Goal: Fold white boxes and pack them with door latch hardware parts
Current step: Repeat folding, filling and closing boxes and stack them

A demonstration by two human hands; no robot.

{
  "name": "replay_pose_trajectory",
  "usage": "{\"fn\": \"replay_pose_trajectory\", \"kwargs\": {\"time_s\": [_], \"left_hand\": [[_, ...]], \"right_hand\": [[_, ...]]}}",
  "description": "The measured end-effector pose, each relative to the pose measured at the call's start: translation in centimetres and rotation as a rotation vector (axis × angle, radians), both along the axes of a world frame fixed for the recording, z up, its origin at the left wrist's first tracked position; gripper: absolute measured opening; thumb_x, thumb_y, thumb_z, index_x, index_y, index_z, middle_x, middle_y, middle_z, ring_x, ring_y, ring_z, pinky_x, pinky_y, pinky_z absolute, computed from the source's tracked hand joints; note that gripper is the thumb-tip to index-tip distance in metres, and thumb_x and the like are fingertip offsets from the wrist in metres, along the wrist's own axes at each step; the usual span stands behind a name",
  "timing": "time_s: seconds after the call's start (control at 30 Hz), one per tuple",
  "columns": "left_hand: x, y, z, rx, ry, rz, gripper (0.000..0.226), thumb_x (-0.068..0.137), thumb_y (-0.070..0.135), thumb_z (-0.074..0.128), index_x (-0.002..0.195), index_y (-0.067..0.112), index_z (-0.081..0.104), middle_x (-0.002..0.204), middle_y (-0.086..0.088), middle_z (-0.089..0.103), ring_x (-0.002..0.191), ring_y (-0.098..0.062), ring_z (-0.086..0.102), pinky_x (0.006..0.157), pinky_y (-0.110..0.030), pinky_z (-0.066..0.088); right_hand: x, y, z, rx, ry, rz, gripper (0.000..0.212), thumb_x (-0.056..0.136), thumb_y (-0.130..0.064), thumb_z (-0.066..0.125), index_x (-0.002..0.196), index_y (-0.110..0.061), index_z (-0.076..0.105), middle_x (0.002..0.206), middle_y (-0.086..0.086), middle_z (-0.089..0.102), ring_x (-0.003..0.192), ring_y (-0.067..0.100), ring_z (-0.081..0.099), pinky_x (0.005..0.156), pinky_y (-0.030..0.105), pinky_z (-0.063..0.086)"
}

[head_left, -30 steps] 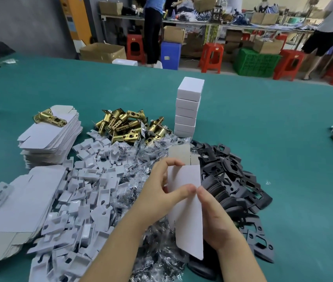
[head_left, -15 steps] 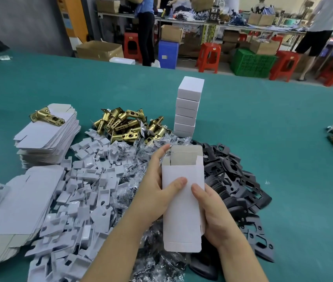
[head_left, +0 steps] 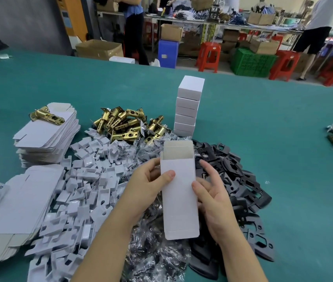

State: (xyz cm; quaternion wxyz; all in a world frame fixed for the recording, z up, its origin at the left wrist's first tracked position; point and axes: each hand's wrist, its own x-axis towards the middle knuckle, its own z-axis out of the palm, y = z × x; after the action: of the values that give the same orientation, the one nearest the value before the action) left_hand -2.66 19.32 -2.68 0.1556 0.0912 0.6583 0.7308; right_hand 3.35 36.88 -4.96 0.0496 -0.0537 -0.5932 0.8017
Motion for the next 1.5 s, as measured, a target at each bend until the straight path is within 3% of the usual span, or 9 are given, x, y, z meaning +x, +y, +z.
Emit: {"fn": "replay_pose_trajectory", "kwargs": {"time_s": [0.17,0.3,0.47,0.9,1.03,1.2,1.3,1.4,1.5], "left_hand": [[-0.5,-0.6,-0.2,-0.003,-0.033,-0.039,0.053,0.077,0.032,0.078,0.127,0.022,0.061,0.110,-0.003,0.078,0.102,-0.023,0.074,0.084,-0.037,0.060],[-0.4,-0.4,-0.4,-0.029,-0.032,-0.096,0.052,0.079,0.029,0.080,0.128,0.025,0.062,0.109,-0.005,0.078,0.102,-0.024,0.074,0.089,-0.044,0.058],[-0.6,-0.8,-0.5,-0.049,-0.030,-0.120,0.057,0.078,0.032,0.084,0.129,0.027,0.061,0.110,-0.004,0.078,0.103,-0.024,0.074,0.091,-0.046,0.059],[-0.8,-0.9,-0.7,-0.108,0.076,-0.081,0.065,0.072,0.051,0.080,0.131,0.041,0.057,0.104,0.001,0.078,0.099,-0.019,0.074,0.087,-0.046,0.060],[-1.1,-1.3,-0.8,-0.110,0.156,0.048,0.053,0.073,0.047,0.081,0.122,0.050,0.061,0.103,0.004,0.076,0.098,-0.019,0.071,0.083,-0.037,0.061],[-1.0,-1.5,-0.6,-0.127,0.159,-0.017,0.039,0.074,0.053,0.076,0.111,0.040,0.073,0.102,0.001,0.076,0.098,-0.026,0.070,0.088,-0.049,0.060],[-0.8,-1.6,-0.5,-0.152,0.148,-0.062,0.033,0.077,0.052,0.076,0.103,0.033,0.078,0.095,-0.005,0.074,0.088,-0.028,0.068,0.077,-0.043,0.058],[-0.8,-1.7,-0.5,-0.175,0.160,-0.062,0.021,0.081,0.044,0.075,0.097,0.031,0.079,0.080,0.003,0.071,0.071,-0.008,0.062,0.063,-0.022,0.050],[-0.9,-1.7,-0.6,-0.178,0.149,-0.065,0.016,0.081,0.042,0.076,0.090,0.030,0.080,0.071,0.011,0.069,0.064,-0.003,0.059,0.059,-0.016,0.046]], "right_hand": [[0.2,0.0,0.1,0.052,0.013,0.047,0.055,0.093,-0.031,0.066,0.135,-0.063,0.051,0.121,0.004,0.074,0.103,0.023,0.074,0.075,0.031,0.060],[0.2,0.0,-0.2,0.055,0.020,0.068,0.053,0.093,-0.029,0.067,0.138,-0.054,0.055,0.125,0.004,0.073,0.108,0.028,0.073,0.079,0.037,0.062],[0.2,0.5,0.1,0.106,0.017,0.031,0.047,0.084,-0.048,0.070,0.130,-0.050,0.061,0.106,-0.005,0.076,0.095,0.017,0.075,0.070,0.028,0.059],[0.2,0.7,-0.5,0.049,-0.013,0.052,0.028,0.093,-0.029,0.068,0.122,-0.027,0.070,0.112,0.006,0.073,0.101,0.025,0.071,0.078,0.035,0.061],[0.3,0.4,-0.2,0.036,-0.004,0.073,0.035,0.088,-0.036,0.073,0.122,-0.026,0.070,0.109,0.005,0.074,0.098,0.021,0.071,0.077,0.032,0.061],[0.4,0.4,-0.1,0.007,0.001,0.069,0.030,0.092,-0.026,0.070,0.122,-0.026,0.071,0.110,0.007,0.075,0.099,0.022,0.073,0.075,0.032,0.061],[0.4,0.2,-0.1,-0.008,0.002,0.073,0.030,0.092,-0.024,0.069,0.121,-0.025,0.071,0.107,0.007,0.076,0.097,0.022,0.073,0.073,0.031,0.061],[0.3,0.1,-0.1,-0.022,-0.005,0.064,0.028,0.089,-0.028,0.072,0.117,-0.024,0.074,0.105,0.004,0.075,0.096,0.021,0.072,0.072,0.030,0.061],[0.2,0.3,-0.3,-0.043,-0.013,0.048,0.028,0.088,-0.029,0.076,0.114,-0.020,0.078,0.129,-0.008,0.070,0.109,0.022,0.071,0.073,0.030,0.061]]}}
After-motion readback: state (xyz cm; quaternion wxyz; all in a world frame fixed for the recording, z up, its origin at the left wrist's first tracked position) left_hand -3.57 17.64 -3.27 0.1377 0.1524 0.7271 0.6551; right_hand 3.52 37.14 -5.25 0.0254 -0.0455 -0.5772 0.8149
